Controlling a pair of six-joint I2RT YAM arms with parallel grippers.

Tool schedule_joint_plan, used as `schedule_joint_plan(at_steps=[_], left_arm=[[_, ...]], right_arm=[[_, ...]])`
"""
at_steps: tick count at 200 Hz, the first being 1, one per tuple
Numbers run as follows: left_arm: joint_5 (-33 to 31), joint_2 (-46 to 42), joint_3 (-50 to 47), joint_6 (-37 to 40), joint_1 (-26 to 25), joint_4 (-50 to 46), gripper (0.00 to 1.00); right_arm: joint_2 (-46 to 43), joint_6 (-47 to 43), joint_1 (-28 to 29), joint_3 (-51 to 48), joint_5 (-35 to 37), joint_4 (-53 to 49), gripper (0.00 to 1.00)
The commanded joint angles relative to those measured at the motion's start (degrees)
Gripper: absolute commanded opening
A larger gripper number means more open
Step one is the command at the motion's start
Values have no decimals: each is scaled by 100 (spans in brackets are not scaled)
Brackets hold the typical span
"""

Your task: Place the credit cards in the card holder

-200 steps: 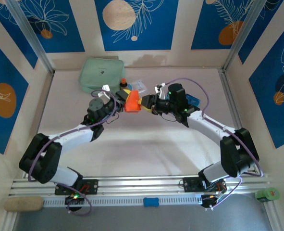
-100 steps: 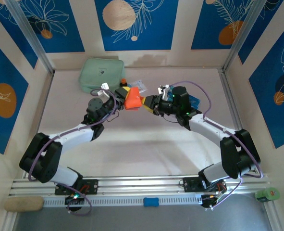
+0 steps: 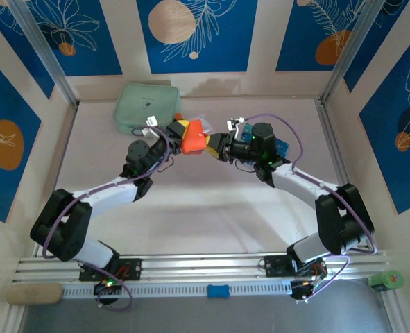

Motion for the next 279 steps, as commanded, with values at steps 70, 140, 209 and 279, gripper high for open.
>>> schedule_joint_plan(at_steps=[70,140,209,279], left_arm=[[-304,227,179,-311,-199,899,0],[-482,323,135,-398,-253,1170,0],[-509,327,12,-362,-287,1157,0],[-473,465,21,-383,-321,1203,0]], right_arm=[[322,665,51,-209,-365,1126,28],[360,1211,-42,-461,-400,1987,27],[246,1435,-47,-409,-470,2272,28],[237,1545,-47,-432,-472,2430,14]])
